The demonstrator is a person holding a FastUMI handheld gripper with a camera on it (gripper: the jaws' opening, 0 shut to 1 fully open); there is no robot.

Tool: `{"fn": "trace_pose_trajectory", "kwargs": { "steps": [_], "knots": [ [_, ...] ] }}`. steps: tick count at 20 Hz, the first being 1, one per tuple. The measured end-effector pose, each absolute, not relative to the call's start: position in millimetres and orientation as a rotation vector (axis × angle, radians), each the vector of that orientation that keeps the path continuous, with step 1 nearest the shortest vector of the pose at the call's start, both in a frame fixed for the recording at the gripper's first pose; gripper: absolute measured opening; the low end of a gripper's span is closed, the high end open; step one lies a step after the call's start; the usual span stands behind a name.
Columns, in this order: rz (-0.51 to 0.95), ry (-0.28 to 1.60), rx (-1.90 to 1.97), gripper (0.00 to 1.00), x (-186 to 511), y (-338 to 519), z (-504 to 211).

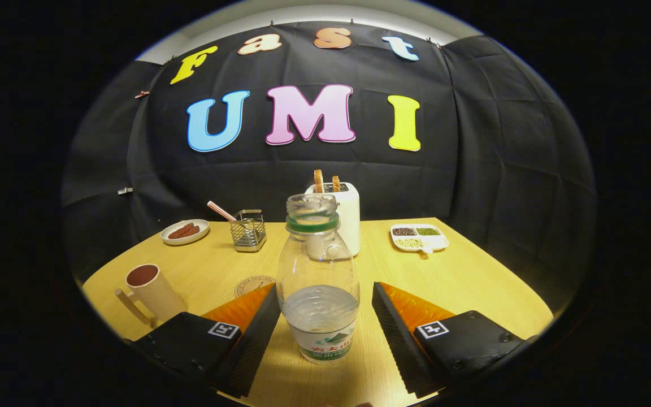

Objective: Take the bottle from table, then pour the juice into the cup, finally place the bottle on the coaster

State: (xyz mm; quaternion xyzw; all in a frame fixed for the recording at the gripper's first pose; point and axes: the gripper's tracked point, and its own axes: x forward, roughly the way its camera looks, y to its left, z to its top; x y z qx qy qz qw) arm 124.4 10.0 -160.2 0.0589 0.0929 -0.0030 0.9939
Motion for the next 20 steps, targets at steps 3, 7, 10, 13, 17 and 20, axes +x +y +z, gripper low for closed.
{"fn": "trace_pose_trajectory", "kwargs": {
  "steps": [3, 7, 10, 13, 17, 20],
  "knots": [
    [0.000, 0.181, 0.125, 0.98, 129, 11, -164],
    [0.030, 0.182, 0.134, 0.86, 130, 16, -170],
    [0.035, 0.175, 0.107, 0.81, 129, 17, -170],
    [0.041, 0.175, 0.061, 0.77, 132, 14, -172],
    [0.062, 0.178, -0.015, 0.74, 134, 14, -168],
    [0.086, 0.192, -0.035, 0.74, 137, 17, -161]
  ]
}}
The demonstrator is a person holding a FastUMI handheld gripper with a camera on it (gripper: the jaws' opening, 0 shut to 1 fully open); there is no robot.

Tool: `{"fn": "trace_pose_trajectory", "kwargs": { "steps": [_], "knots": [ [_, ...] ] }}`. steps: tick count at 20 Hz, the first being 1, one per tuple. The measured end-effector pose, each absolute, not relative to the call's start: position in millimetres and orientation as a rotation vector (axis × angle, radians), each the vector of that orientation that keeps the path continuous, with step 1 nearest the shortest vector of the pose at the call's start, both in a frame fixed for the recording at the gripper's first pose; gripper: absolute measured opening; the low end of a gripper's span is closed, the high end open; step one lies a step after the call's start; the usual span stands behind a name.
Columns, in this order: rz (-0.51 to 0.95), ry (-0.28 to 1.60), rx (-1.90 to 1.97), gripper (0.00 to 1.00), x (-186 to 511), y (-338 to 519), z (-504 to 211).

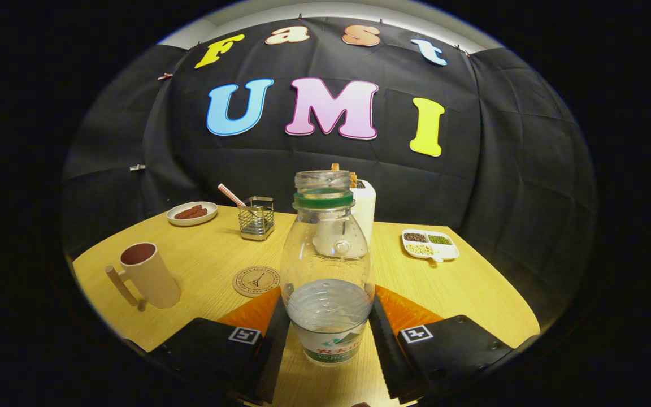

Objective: Take the bottle from table, then pour the juice into the cup, finally place the bottle on the coaster

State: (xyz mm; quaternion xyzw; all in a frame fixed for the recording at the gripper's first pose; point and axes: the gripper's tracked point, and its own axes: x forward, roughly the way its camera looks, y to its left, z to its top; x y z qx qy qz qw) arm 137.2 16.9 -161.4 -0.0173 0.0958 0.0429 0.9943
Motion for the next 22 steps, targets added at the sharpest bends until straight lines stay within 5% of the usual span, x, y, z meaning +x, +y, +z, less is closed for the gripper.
{"fn": "trace_pose_trajectory", "kwargs": {
  "steps": [22],
  "knots": [
    [0.199, 0.096, -0.648, 0.74, 159, 91, -62]
  ]
}}
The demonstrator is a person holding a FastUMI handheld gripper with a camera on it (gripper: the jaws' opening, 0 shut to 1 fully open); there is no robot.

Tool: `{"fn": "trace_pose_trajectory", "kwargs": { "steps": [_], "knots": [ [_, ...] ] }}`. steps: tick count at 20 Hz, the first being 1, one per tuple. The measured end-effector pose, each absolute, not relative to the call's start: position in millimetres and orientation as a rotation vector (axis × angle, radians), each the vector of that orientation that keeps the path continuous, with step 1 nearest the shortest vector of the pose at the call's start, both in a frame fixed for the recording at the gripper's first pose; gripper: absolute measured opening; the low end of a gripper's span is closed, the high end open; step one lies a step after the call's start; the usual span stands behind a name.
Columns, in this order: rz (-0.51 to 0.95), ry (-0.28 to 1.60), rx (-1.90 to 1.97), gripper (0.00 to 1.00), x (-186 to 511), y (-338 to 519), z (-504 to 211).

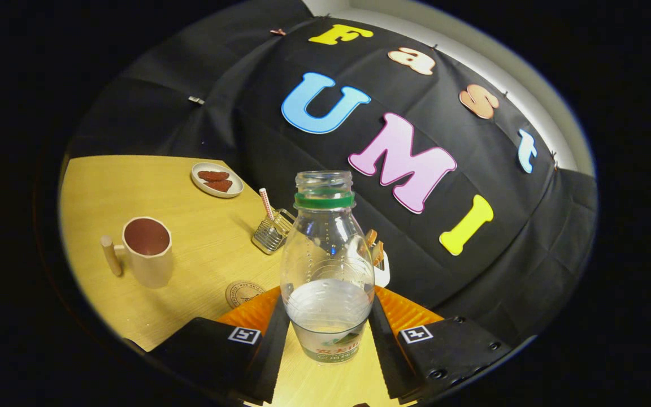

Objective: Take the bottle from table, then pour the juice into the cup, finally place the bottle on the coaster

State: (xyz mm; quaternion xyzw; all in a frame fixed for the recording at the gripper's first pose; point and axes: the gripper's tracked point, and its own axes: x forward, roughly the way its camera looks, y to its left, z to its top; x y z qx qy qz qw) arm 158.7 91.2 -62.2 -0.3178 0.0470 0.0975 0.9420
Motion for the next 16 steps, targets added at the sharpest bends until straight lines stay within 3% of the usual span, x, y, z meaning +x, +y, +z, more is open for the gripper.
{"fn": "trace_pose_trajectory", "kwargs": {
  "steps": [16],
  "knots": [
    [0.285, 0.058, -1.125, 0.74, 179, 132, -83]
  ]
}}
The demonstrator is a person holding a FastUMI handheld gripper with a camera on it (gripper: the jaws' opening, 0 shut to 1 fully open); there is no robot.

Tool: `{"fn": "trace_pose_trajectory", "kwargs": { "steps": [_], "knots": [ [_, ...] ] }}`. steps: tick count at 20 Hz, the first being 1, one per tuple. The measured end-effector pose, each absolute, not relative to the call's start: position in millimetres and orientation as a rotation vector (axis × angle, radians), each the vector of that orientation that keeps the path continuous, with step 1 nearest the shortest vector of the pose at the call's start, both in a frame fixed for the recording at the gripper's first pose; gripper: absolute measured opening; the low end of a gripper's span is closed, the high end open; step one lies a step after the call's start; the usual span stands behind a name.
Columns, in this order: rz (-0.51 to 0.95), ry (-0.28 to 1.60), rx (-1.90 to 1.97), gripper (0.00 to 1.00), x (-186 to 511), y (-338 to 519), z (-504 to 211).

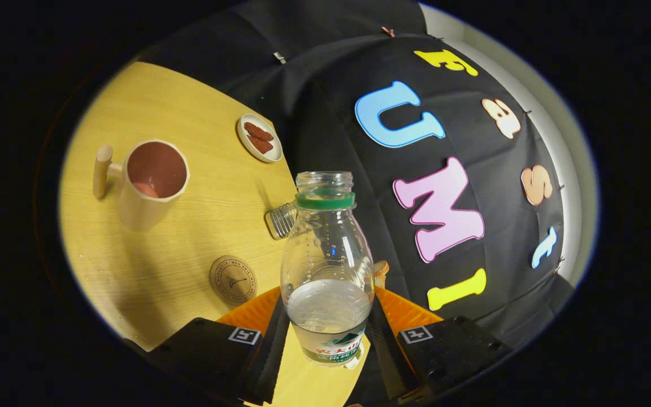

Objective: Take the bottle from table, then pour the juice into the cup, finally place the bottle on the coaster

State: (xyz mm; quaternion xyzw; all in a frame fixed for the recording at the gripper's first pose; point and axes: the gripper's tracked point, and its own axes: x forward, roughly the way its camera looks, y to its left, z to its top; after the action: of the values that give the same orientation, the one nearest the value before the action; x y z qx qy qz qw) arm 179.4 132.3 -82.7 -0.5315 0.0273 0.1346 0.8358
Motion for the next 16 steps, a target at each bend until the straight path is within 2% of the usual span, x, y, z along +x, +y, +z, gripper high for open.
{"fn": "trace_pose_trajectory", "kwargs": {
  "steps": [16],
  "knots": [
    [0.440, -0.039, -1.391, 0.74, 192, 185, -105]
  ]
}}
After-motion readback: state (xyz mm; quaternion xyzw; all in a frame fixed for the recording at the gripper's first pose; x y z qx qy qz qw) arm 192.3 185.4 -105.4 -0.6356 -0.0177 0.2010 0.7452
